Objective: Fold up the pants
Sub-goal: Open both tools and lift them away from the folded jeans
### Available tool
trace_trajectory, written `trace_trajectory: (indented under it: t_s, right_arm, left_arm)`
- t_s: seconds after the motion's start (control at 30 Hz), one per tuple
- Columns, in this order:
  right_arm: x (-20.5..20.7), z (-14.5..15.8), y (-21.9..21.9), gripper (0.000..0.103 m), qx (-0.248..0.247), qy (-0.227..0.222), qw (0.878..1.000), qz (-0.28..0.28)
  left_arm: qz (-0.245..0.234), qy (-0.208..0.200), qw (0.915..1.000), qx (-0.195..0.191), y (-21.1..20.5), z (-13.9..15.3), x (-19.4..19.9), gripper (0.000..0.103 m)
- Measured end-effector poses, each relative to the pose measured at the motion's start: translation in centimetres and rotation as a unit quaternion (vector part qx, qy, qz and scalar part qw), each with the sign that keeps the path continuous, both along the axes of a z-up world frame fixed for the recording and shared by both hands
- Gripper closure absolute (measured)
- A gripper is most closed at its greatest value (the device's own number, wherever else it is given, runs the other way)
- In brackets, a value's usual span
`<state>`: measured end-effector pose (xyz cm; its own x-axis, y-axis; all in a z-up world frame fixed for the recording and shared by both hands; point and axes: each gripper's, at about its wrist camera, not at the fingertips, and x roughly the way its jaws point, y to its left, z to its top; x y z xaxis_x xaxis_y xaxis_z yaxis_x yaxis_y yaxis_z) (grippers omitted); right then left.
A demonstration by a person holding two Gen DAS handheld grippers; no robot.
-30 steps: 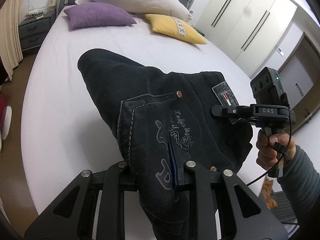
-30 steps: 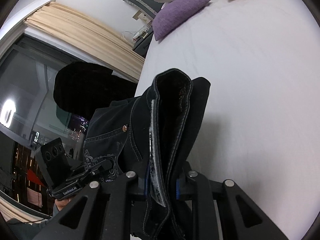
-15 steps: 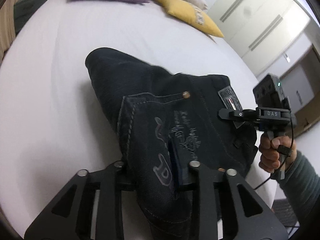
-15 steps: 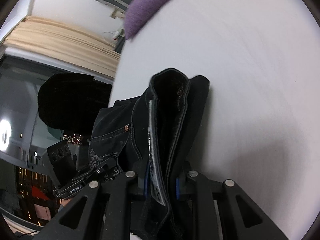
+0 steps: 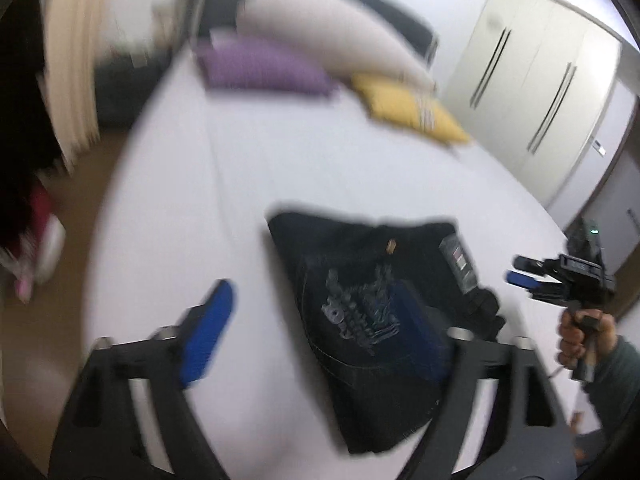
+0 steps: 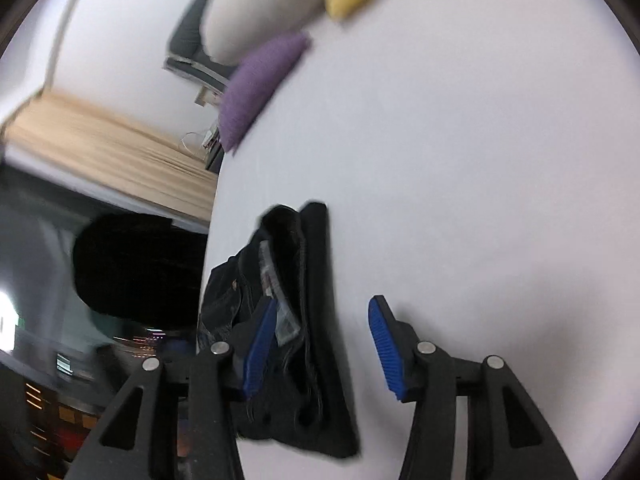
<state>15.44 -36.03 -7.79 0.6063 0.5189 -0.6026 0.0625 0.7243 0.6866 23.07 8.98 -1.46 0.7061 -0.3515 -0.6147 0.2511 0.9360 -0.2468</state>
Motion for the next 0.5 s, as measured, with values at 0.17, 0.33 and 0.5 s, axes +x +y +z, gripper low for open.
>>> trace_trajectory:
  t_s: [0.17,0.33,0.5]
  right_arm:
    - [-7.8,11.9,4.3,0.020,-0.122,-0.146,0.981,-0.026]
    - [-16.4,23.7,9.1,0.000,-0.181,-0.334,0.920,-0.095]
    - [-24.9,30.3,12.4,0.000,-0.222,-0.436,0.865,-0.111]
  left_arm:
    - [0.092,-0.150,0.9798,0.095,-0.9,8.9,-9.7,0.000]
    - [0.219,-0.269,0.9325,0.099,-0.7,17.4,-20.0,0.000]
    - [0.190,-0.327,0.9202,0.100,-1.3,23.2,-26.4,0.000]
